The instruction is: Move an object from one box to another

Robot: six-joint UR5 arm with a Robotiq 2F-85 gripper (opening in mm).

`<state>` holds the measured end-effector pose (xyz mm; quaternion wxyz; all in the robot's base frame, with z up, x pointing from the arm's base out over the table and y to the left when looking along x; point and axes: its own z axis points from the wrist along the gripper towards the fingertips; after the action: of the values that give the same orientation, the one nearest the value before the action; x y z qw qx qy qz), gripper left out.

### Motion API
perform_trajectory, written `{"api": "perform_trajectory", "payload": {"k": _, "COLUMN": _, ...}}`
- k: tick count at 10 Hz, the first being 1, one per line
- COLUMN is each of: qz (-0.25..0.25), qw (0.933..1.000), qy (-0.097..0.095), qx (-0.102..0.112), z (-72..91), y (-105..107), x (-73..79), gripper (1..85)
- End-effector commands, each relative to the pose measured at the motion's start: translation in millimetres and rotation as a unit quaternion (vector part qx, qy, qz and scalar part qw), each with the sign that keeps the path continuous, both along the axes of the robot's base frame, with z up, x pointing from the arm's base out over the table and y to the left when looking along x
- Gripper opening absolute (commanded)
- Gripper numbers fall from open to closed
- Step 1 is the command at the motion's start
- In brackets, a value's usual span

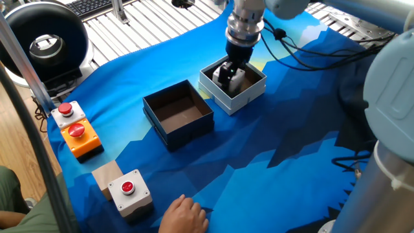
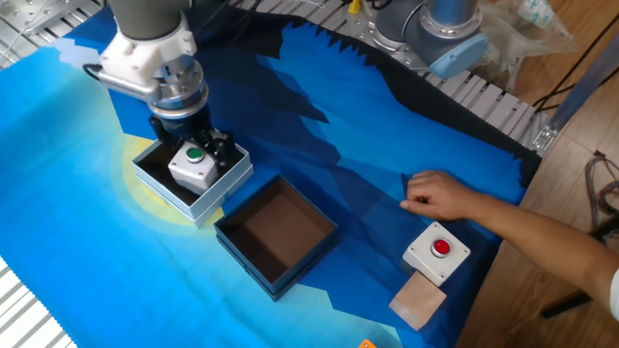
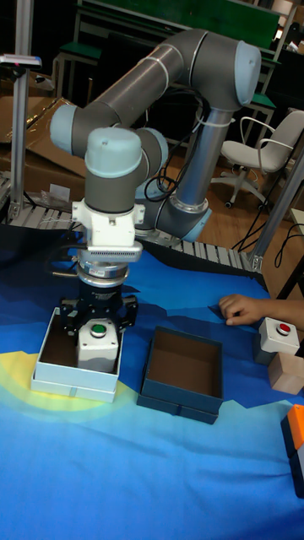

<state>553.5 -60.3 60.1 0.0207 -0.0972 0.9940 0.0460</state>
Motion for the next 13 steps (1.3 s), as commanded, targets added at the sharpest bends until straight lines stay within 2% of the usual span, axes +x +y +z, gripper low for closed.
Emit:
{"api": "perform_trajectory", "payload": {"k": 1, "qz": -0.049, "qw": 0.9986, "qy": 0.018, "qx": 0.006, "z": 45.1, "y": 31, "x": -5.5, "gripper": 1.0}}
{"api": "perform_trajectory", "payload": {"k": 2, "qz": -0.060, "qw": 0.9979, "qy": 0.024, "qx": 0.006, "z": 64.4, "y": 46, "x": -7.9, "gripper": 1.0}}
{"api": "perform_trajectory", "payload": {"k": 3, "qz": -0.063, "qw": 0.9976, "qy": 0.026, "qx": 0.005, "z": 75.0, "y": 56, "x": -8.5, "gripper": 1.0}}
{"api": "perform_trajectory", "payload": {"k": 6, "qz": -0.092, "qw": 0.9953, "qy": 0.029, "qx": 0.005, "z": 87.1, "y": 86, "x": -10.9, "gripper": 1.0}}
{"api": "perform_trajectory", "payload": {"k": 9, "qz": -0.117, "qw": 0.9924, "qy": 0.018, "qx": 0.035, "z": 80.0, "y": 112, "x": -2.9, "gripper": 1.0}}
{"api": "perform_trajectory", "payload": {"k": 10, "qz": -0.137, "qw": 0.9891, "qy": 0.007, "qx": 0.053, "z": 72.9, "y": 131, "x": 1.8, "gripper": 1.0}}
{"api": "perform_trajectory", "payload": {"k": 11, "qz": -0.139, "qw": 0.9892, "qy": 0.002, "qx": 0.048, "z": 65.6, "y": 135, "x": 1.2, "gripper": 1.0}}
{"api": "perform_trajectory", "payload": {"k": 12, "qz": -0.121, "qw": 0.9926, "qy": 0.001, "qx": 0.009, "z": 62.1, "y": 114, "x": 0.0, "gripper": 1.0}}
{"api": "perform_trajectory", "payload": {"k": 13, "qz": -0.079, "qw": 0.9961, "qy": 0.005, "qx": -0.039, "z": 65.3, "y": 75, "x": 2.2, "gripper": 1.0}}
